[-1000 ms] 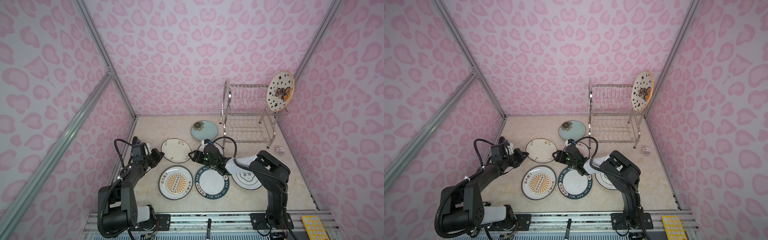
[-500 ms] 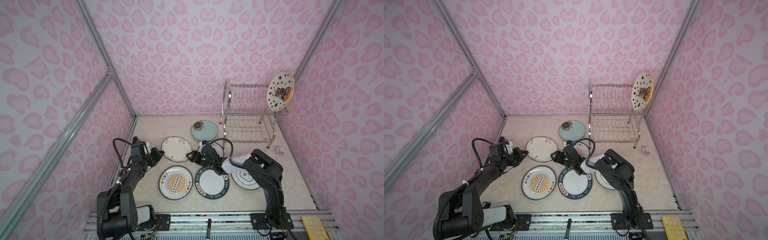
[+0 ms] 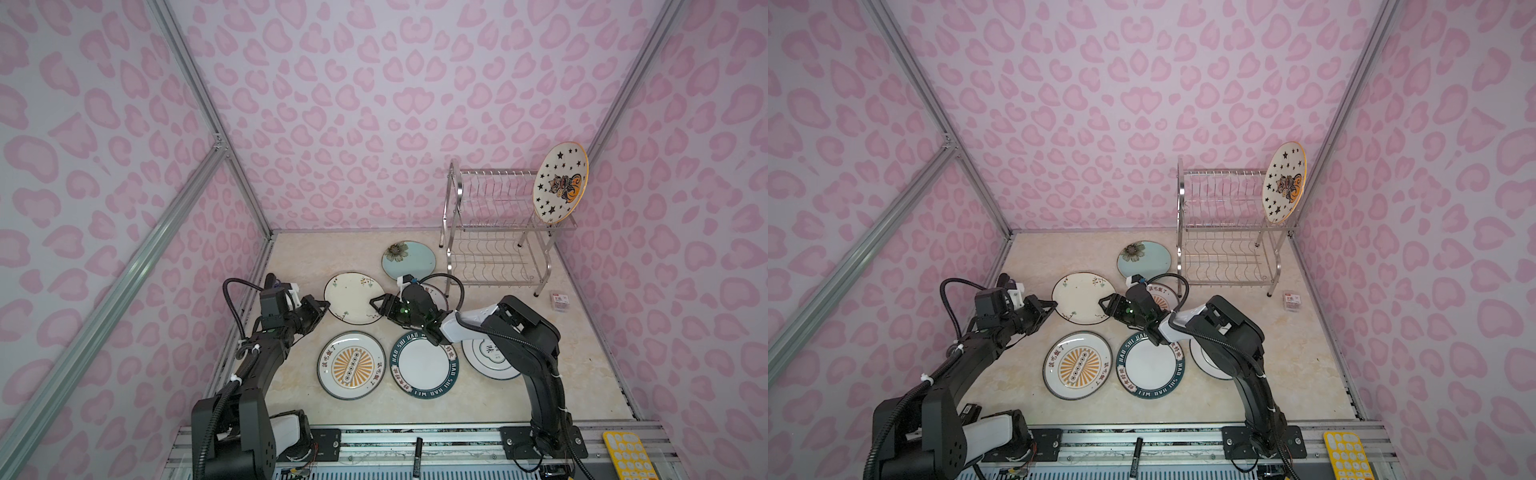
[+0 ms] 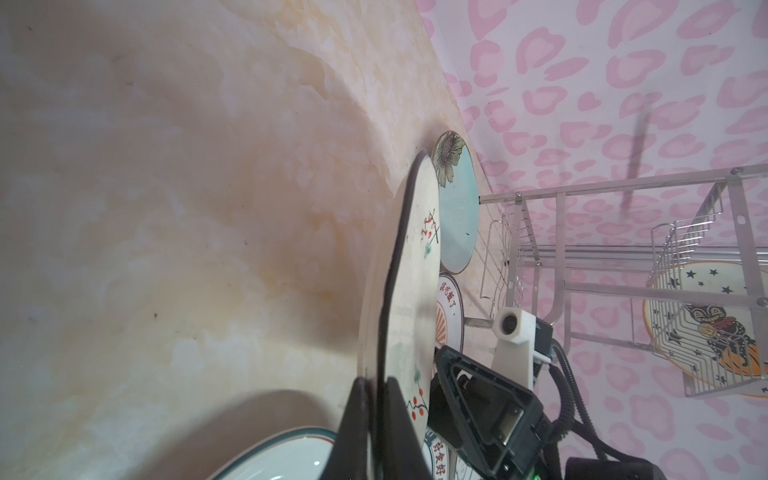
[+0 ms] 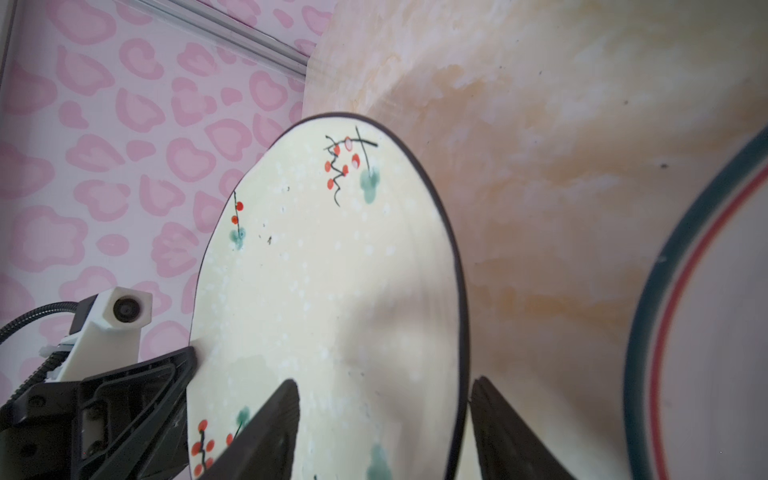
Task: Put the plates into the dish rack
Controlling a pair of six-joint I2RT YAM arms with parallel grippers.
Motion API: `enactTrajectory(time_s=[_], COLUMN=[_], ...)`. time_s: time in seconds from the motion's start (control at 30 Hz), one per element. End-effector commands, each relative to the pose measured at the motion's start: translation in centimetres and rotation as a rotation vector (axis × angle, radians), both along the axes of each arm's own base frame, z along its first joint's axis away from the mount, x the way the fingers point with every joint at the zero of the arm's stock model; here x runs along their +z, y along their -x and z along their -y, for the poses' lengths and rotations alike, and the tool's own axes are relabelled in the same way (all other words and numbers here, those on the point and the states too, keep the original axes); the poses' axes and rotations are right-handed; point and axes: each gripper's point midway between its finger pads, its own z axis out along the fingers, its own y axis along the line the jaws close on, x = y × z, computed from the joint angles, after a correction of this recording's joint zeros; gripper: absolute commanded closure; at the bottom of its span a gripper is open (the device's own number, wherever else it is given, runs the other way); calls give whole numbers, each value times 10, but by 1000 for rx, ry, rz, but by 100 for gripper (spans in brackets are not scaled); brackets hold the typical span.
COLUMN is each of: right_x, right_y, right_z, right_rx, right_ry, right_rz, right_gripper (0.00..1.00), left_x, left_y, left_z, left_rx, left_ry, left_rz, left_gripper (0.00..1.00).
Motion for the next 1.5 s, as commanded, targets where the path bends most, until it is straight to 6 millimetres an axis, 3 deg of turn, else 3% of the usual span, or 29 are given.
enactTrajectory(time_s=[0.0,0.17,0.3,0.6,0.73,0.9,1.0,1.23,1.47], right_x=[10,15,20,29,33,38,42,58,69], right_y=[-3,-4,-3,-1,-1,0,1,3,13], right_z=[-7,-9,-11,-9,-8,-6,-3,7,12], right_rx=[8,14,23,30,33,35,28,22,40], right_ry=[-64,-80,-99,-130,-143,-165,-179,-188,-206], right_rz=[12,18,26,34,33,38,41,72,83], right_gripper=[42,48,65,82,100,100,100,100,100], left_x=[24,27,27,24,24,25,26,25,21], left_y=[-4,-2,-1,-1,-1,0,0,0,0], left_z=[9,10,11,10,11,10,8,5,5], left_rx=[-47,-50,-53,-54,-59,-64,-59,-47,-53], left_ry=[45,50,52,47,47,27,12,-4,-9], left_rz=[90,97,97,92,86,76,73,60,48], left_gripper=[96,96,96,96,96,96,88,58,48])
